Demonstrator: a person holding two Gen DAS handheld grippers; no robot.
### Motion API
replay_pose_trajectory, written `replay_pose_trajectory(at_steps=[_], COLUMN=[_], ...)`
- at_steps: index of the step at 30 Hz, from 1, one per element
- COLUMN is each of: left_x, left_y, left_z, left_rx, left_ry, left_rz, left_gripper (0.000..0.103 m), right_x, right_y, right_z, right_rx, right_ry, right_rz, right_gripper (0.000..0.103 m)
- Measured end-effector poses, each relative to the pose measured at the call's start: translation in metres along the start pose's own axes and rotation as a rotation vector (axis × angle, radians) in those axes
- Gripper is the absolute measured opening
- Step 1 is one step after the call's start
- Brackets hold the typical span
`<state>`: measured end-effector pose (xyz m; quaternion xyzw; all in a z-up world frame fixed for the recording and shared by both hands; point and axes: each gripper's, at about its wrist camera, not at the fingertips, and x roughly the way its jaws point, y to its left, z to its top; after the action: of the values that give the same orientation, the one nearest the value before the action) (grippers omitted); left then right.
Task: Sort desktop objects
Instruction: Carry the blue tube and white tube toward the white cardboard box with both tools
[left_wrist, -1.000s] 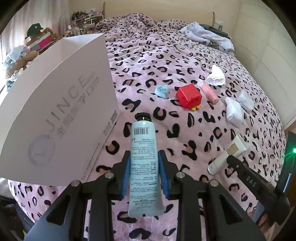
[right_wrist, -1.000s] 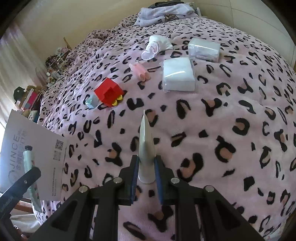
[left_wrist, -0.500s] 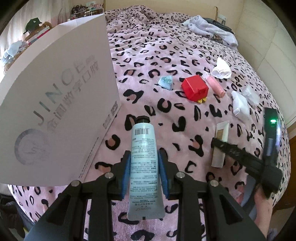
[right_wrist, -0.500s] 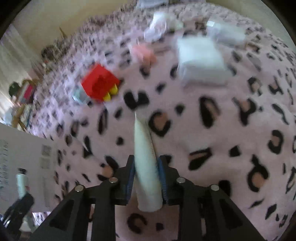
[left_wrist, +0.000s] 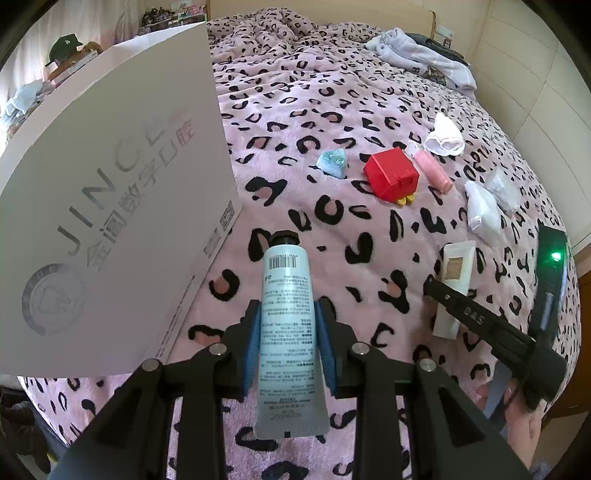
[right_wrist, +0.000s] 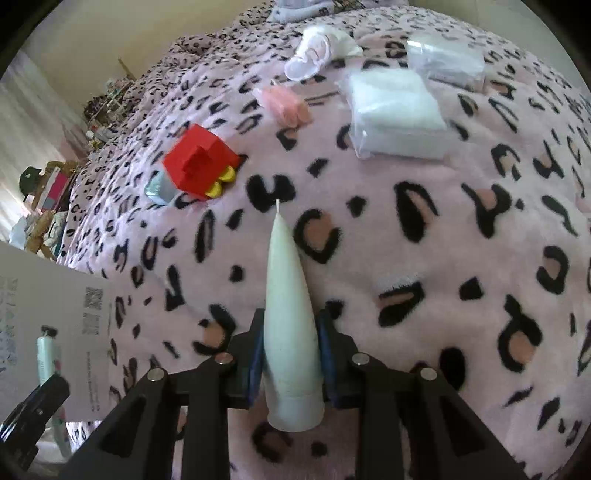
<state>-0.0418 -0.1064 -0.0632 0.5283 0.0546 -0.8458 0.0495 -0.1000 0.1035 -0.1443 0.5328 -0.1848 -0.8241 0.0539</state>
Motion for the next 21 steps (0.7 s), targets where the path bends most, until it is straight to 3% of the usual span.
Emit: replay_pose_trajectory(at_steps=[9,21], left_x=[-0.022,-0.109], left_y=[-0.005,0.012], left_z=[0.003,0.02], left_rx=[0.008,-0.019], left_ry=[-0.034,-0.168], left_rz=[-0.009,0.005], left_gripper=[0.029,0.029], right_x=[-0.074,-0.163], right_y=[0.03,0.098], right_z=[-0.008,-0.01], right_rx=[-0.086,-0.219], right_ry=[-0.083,-0.193], right_rz=[0.058,0.15], right_gripper=[0.027,0.027])
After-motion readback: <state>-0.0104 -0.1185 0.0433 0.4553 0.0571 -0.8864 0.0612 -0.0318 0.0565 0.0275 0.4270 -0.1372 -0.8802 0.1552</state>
